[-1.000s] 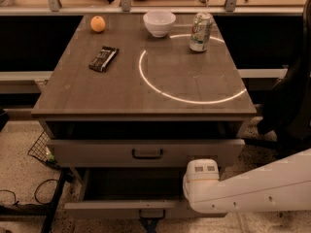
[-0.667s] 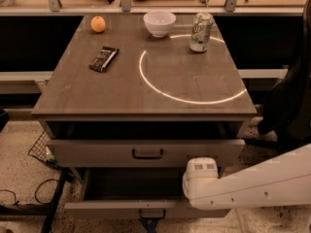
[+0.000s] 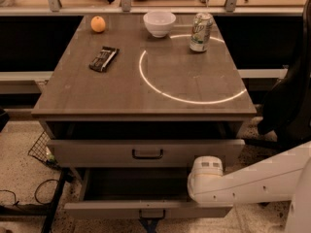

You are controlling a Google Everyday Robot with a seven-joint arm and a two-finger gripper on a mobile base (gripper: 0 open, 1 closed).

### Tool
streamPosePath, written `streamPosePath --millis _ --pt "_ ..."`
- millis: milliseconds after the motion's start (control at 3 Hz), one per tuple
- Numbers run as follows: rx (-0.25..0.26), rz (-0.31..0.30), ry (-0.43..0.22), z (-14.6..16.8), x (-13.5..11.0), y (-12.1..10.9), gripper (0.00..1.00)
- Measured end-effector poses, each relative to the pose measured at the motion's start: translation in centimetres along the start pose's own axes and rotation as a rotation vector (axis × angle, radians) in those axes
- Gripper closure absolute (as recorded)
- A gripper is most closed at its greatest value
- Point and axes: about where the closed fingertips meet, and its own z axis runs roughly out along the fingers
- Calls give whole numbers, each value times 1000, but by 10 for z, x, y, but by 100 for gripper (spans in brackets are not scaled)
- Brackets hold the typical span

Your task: Open middle drawer

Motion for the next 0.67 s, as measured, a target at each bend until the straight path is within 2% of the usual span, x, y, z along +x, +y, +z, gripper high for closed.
streamPosePath --millis 333,667 --pt "-62 42 -26 14 16 15 100" --pt "-148 87 -61 31 27 42 100"
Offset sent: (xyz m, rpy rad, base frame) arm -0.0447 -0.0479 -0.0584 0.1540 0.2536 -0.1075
